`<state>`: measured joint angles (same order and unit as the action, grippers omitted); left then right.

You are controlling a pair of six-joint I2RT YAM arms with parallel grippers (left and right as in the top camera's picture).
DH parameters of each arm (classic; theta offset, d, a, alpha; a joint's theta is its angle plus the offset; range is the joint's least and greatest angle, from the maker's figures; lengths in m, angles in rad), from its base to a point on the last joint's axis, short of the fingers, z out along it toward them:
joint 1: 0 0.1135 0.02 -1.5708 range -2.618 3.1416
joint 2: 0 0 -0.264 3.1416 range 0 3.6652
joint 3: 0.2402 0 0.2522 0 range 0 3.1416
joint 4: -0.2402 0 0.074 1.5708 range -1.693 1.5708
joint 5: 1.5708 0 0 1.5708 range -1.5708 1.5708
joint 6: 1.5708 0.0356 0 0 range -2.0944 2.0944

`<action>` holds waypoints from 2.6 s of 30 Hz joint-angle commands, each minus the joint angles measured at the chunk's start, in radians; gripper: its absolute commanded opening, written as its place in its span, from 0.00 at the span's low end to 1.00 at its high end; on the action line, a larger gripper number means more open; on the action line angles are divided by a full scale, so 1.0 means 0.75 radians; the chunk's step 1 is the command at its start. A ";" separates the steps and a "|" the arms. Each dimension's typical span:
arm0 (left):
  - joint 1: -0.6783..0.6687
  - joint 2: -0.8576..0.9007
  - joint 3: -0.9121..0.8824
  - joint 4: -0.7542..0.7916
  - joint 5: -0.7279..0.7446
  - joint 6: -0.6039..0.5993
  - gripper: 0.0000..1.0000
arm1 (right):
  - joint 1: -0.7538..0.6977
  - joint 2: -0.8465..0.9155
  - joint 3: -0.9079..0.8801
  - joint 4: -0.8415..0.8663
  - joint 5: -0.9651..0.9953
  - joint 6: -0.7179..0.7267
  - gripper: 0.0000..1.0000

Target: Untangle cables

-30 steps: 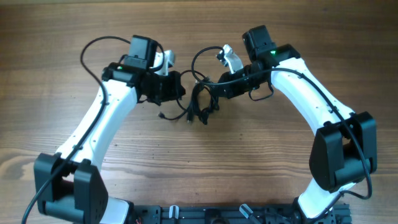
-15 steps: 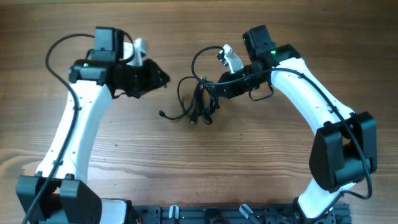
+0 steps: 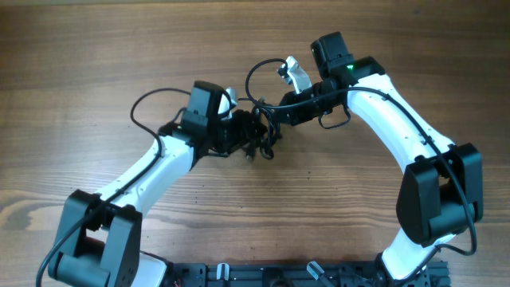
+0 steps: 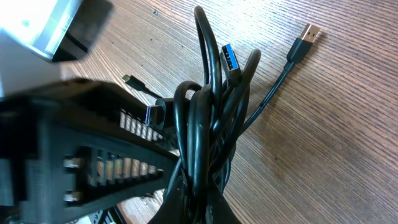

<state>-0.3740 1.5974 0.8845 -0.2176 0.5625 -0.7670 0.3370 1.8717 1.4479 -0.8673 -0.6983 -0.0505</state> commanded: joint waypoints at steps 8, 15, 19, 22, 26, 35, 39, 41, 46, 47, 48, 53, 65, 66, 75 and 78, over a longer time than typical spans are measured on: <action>-0.099 0.010 -0.049 0.197 -0.203 -0.221 0.48 | -0.001 -0.032 0.010 -0.001 -0.024 0.002 0.04; -0.115 0.010 -0.049 0.305 -0.148 -0.219 0.45 | -0.001 -0.032 0.010 -0.006 -0.024 0.001 0.04; -0.133 0.010 -0.049 0.304 -0.096 -0.205 0.45 | -0.001 -0.032 0.010 -0.007 -0.024 0.002 0.04; -0.164 0.017 -0.050 0.297 -0.111 -0.204 0.46 | -0.001 -0.032 0.010 -0.010 -0.025 0.003 0.04; -0.209 0.101 -0.050 0.353 -0.138 -0.222 0.46 | -0.001 -0.032 0.010 -0.012 -0.059 0.015 0.04; -0.262 0.264 -0.050 0.525 -0.170 -0.290 0.46 | -0.042 0.036 -0.005 -0.017 0.199 0.351 0.04; -0.263 0.264 -0.050 0.525 -0.174 -0.290 0.47 | -0.123 0.090 -0.007 -0.019 0.203 0.409 0.04; -0.263 0.264 -0.050 0.525 -0.178 -0.290 0.47 | -0.176 0.097 -0.017 -0.020 0.211 0.418 0.04; -0.264 0.264 -0.050 0.526 -0.180 -0.290 0.48 | -0.260 0.108 -0.072 -0.014 0.329 0.415 0.04; -0.264 0.264 -0.050 0.526 -0.180 -0.290 0.49 | -0.263 0.115 -0.076 -0.016 0.340 0.416 0.04; -0.264 0.264 -0.050 0.529 -0.180 -0.290 0.49 | -0.263 0.130 -0.083 -0.015 0.354 0.416 0.04; -0.264 0.264 -0.050 0.554 -0.179 -0.290 0.49 | -0.263 0.224 -0.089 -0.013 0.363 0.414 0.04; -0.343 0.264 -0.050 0.553 -0.250 -0.280 0.48 | -0.256 0.248 -0.089 -0.012 0.363 0.349 0.04; -0.345 0.264 -0.050 0.544 -0.266 -0.280 0.48 | -0.254 0.248 -0.089 -0.012 0.363 0.348 0.04; -0.418 0.293 -0.050 0.555 -0.275 -0.240 0.38 | -0.249 0.248 -0.089 0.005 0.363 0.346 0.04; -0.421 0.318 -0.050 0.556 -0.295 -0.241 0.37 | -0.248 0.248 -0.089 0.005 0.363 0.335 0.04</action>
<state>-0.6846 1.8057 0.8478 0.1993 0.3641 -0.9707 0.1413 2.0472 1.3907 -0.8696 -0.4381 0.2138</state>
